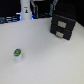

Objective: Open the kcup holder, insert the kcup into the holder, and close the kcup holder

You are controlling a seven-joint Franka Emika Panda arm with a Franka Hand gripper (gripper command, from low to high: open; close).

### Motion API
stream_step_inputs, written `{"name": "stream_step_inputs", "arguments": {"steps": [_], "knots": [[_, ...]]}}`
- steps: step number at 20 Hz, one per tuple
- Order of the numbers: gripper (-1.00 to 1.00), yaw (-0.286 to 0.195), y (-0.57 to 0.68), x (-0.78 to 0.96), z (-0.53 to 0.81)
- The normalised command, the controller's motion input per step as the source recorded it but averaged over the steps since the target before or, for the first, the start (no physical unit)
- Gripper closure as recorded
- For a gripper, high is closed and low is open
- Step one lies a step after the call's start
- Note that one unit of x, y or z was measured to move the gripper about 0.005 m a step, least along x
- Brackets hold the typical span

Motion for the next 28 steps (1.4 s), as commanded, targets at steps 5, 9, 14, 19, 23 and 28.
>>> {"name": "stream_step_inputs", "arguments": {"steps": [5,9,14,19,23,28], "knots": [[-1.0,-0.086,0.68,-0.57,0.01],[-1.0,-0.108,0.69,-0.49,0.0],[-1.0,-0.157,0.75,-0.25,-0.06],[-1.0,-0.206,0.76,-0.08,-0.16],[-1.0,-0.229,0.73,-0.05,-0.25],[-1.0,-0.21,0.65,-0.13,-0.32]]}}
